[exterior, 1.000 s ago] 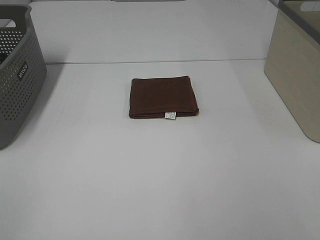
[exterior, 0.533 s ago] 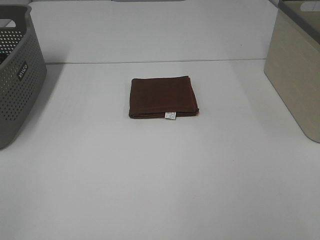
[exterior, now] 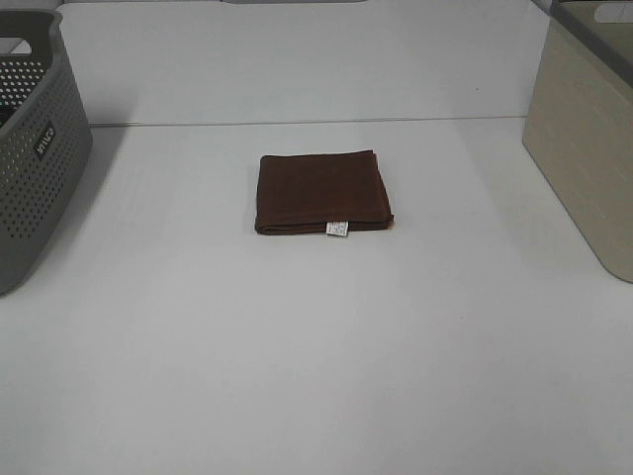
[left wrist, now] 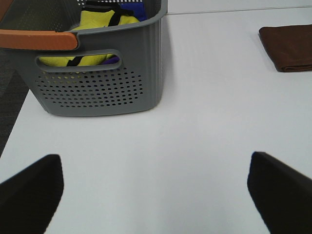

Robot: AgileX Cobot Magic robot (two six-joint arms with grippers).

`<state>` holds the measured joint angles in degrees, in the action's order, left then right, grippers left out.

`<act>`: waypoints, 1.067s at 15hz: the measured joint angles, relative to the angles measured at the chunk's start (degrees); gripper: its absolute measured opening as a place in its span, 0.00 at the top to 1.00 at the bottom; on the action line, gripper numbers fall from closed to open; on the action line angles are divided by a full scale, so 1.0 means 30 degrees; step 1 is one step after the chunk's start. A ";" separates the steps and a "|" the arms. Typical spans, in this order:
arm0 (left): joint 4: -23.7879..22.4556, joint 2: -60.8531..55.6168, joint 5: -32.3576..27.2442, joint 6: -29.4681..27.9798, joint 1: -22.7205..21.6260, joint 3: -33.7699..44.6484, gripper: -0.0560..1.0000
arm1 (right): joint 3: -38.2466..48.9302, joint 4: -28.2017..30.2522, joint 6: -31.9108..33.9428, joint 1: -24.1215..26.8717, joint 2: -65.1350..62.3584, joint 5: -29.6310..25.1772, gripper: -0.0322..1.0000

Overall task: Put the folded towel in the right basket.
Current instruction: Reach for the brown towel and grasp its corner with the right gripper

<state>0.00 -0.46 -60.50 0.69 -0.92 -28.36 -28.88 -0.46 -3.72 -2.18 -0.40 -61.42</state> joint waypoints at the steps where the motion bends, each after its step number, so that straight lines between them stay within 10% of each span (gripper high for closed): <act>1: 0.0000 0.0000 0.0000 0.0000 0.0000 0.0000 0.02 | 0.0000 0.0000 0.0000 0.0000 0.0000 0.0000 0.25; 16: 0.0000 0.0000 0.0000 0.0000 0.0000 0.0000 0.02 | -0.2540 -0.0019 0.0000 0.0000 0.7315 0.2884 0.25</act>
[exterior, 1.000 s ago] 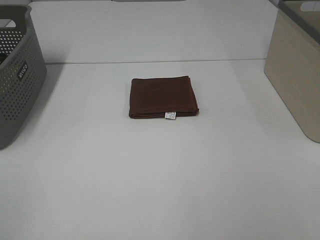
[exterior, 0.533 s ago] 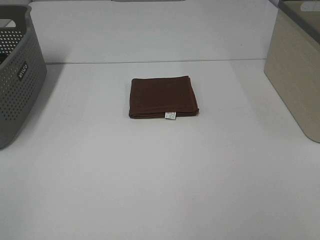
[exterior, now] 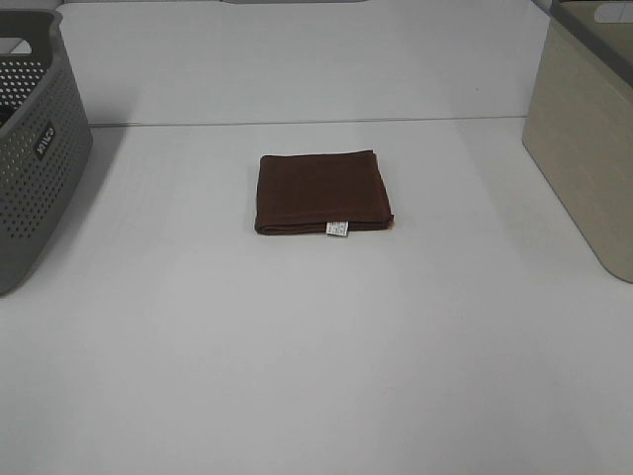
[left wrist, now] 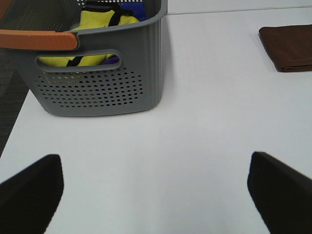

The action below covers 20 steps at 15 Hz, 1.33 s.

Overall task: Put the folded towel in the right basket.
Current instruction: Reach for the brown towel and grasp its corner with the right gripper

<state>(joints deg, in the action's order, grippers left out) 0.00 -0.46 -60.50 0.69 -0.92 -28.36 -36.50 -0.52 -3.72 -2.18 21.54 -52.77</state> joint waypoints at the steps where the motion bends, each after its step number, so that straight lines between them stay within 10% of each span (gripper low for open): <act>1: 0.0000 0.0000 0.0000 0.0000 0.0000 0.0000 0.02 | -0.0745 -0.0019 -0.0019 0.0000 0.1719 0.0363 0.25; 13: 0.0000 0.0000 0.0000 0.0000 0.0000 0.0000 0.02 | -1.8411 -0.4106 -0.2158 -0.1031 2.3281 -0.3285 0.25; 20: 0.0000 0.0000 0.0000 0.0000 0.0000 0.0000 0.02 | -2.3797 -0.7811 -0.2158 -0.3514 3.1551 -0.3610 0.25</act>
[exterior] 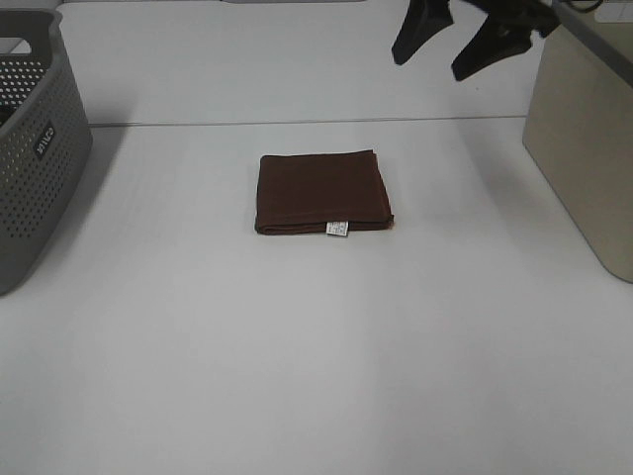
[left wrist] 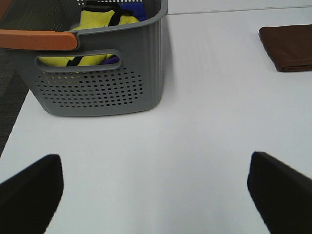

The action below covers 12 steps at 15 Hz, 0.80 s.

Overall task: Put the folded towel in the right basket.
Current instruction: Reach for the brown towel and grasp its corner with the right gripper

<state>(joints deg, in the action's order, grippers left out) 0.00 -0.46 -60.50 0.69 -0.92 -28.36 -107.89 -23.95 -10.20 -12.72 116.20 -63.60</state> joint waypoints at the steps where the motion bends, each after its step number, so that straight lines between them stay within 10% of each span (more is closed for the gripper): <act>1: 0.0000 0.0000 0.0000 0.0000 0.0000 0.0000 0.02 | -0.0477 -0.0325 0.0000 0.0000 0.1070 -0.0172 0.25; 12: 0.0000 0.0000 0.0000 0.0000 0.0000 0.0000 0.02 | -0.5844 -0.1070 -0.0439 0.0000 0.9587 -0.1490 0.25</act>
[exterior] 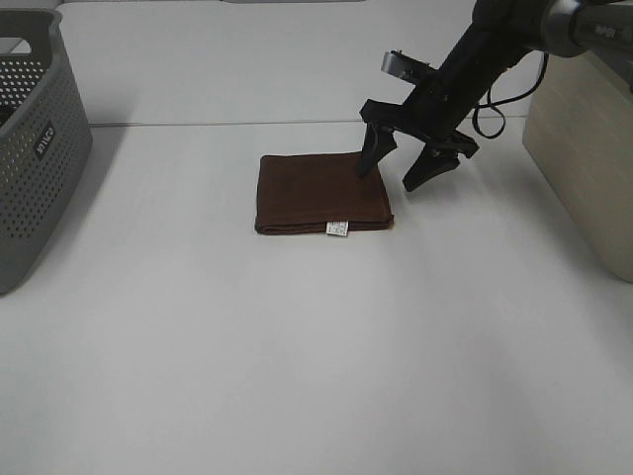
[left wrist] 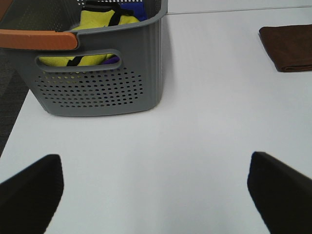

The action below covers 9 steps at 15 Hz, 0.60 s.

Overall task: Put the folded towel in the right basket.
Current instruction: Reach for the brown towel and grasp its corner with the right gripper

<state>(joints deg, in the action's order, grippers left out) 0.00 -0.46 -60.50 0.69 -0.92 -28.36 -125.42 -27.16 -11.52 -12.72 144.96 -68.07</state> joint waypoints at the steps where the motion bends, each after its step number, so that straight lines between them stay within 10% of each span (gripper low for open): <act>1: 0.0000 0.0000 0.0000 0.0000 0.0000 0.0000 0.02 | -0.0191 -0.0191 0.0000 0.0000 0.0306 0.0019 0.25; 9: 0.0000 0.0000 0.0000 0.0000 0.0000 0.0000 0.02 | -0.0306 -0.1394 -0.0783 0.0000 0.1432 0.1757 0.26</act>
<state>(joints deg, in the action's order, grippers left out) 0.00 -0.46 -60.50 0.69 -0.92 -28.36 -126.34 -31.34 -13.87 -12.72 149.26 -62.80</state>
